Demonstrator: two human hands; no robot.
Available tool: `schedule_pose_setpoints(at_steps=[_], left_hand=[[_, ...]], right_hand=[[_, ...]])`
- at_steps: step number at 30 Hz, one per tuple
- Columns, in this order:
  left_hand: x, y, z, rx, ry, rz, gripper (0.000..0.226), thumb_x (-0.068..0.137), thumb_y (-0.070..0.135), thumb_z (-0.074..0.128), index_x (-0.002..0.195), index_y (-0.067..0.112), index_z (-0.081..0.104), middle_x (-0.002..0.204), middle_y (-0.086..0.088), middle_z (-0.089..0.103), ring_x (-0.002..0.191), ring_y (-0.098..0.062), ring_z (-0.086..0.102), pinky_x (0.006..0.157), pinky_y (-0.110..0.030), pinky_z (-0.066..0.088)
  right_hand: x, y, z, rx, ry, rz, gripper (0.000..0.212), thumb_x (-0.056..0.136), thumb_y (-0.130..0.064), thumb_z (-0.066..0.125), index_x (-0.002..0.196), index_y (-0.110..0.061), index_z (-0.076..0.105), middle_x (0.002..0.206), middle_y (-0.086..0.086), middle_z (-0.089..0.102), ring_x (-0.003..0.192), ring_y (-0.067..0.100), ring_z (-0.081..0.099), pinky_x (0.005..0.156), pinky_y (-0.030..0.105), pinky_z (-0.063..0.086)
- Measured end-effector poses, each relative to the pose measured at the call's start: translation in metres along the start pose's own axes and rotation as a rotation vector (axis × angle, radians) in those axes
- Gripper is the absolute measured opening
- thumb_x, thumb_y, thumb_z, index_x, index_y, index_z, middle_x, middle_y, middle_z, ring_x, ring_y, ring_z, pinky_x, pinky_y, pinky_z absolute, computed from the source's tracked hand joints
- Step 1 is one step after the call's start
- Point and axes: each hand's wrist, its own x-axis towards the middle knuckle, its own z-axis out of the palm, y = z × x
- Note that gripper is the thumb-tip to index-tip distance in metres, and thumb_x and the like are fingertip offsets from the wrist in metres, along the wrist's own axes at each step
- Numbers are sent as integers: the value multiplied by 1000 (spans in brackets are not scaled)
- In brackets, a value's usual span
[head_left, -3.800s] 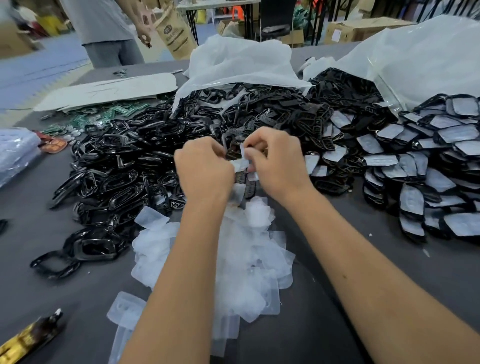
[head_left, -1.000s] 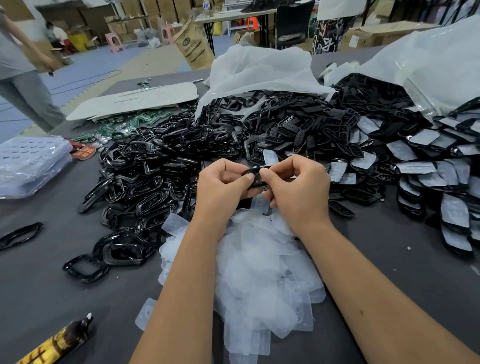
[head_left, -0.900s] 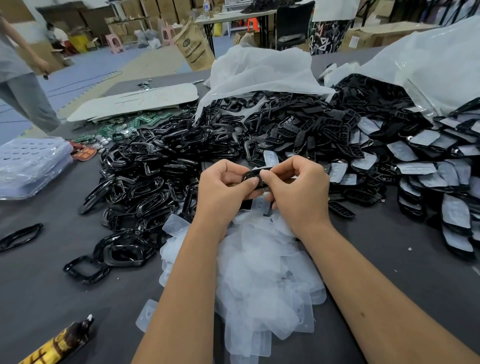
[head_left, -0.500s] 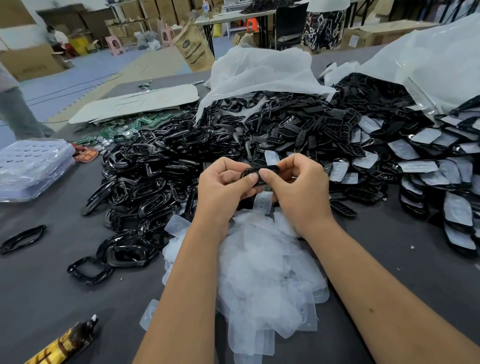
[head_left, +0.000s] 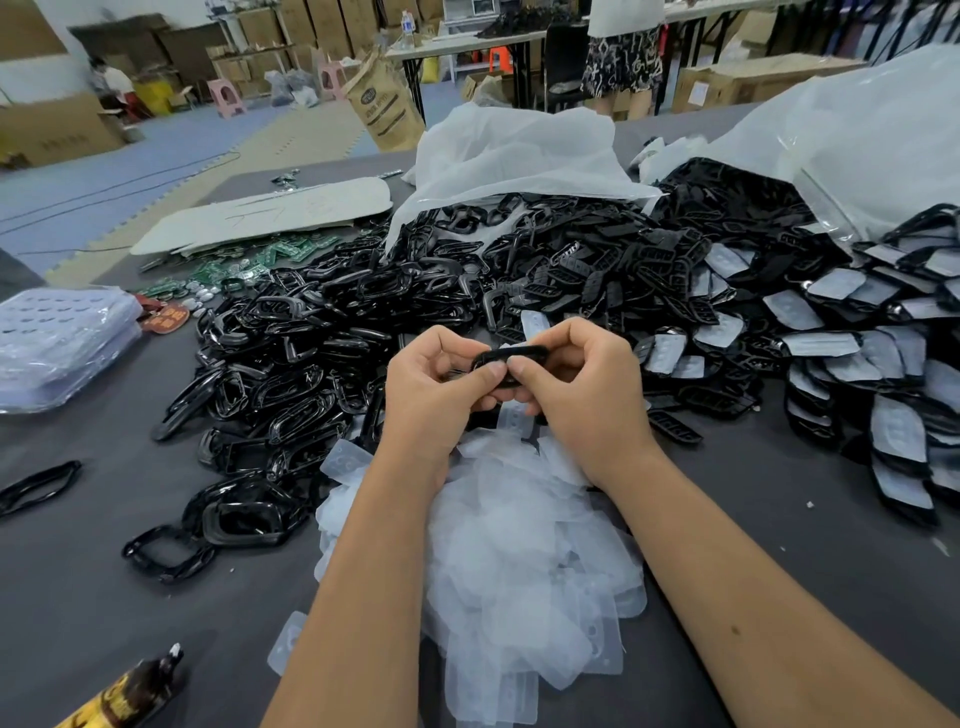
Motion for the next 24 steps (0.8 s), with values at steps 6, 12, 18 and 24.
schedule_pose_setpoints(at_steps=[6, 12, 18, 24], left_hand=[[0, 0, -2, 31, 34, 36, 23, 84, -11, 75, 82, 9, 65, 78, -5, 77, 58, -16, 71, 51, -18, 50], [2, -2, -1, -7, -38, 15, 24, 86, -13, 72, 86, 7, 59, 93, -16, 79, 62, -20, 74, 53, -18, 50], [3, 0, -2, -45, -14, -13, 25, 85, -14, 72, 84, 7, 59, 77, -12, 76, 59, -20, 72, 51, -18, 48], [1, 4, -2, -121, 0, -86, 28, 84, -13, 71, 76, 12, 63, 76, -13, 74, 58, -20, 71, 50, -17, 50]], right_hand=[[0, -4, -1, 55, -57, -8, 13, 89, 3, 73, 92, -7, 64, 82, 17, 73, 74, 36, 74, 67, 43, 62], [-1, -8, -2, 56, -73, 22, 17, 90, 6, 69, 91, -7, 59, 78, 40, 59, 65, 47, 64, 65, 44, 60], [2, -9, -3, 248, -139, 112, 19, 91, 10, 68, 90, -9, 65, 71, 3, 66, 61, 13, 63, 57, 21, 51], [2, -11, -3, 313, -122, 149, 10, 95, 7, 65, 93, -2, 70, 68, 7, 63, 58, 13, 57, 52, 23, 46]])
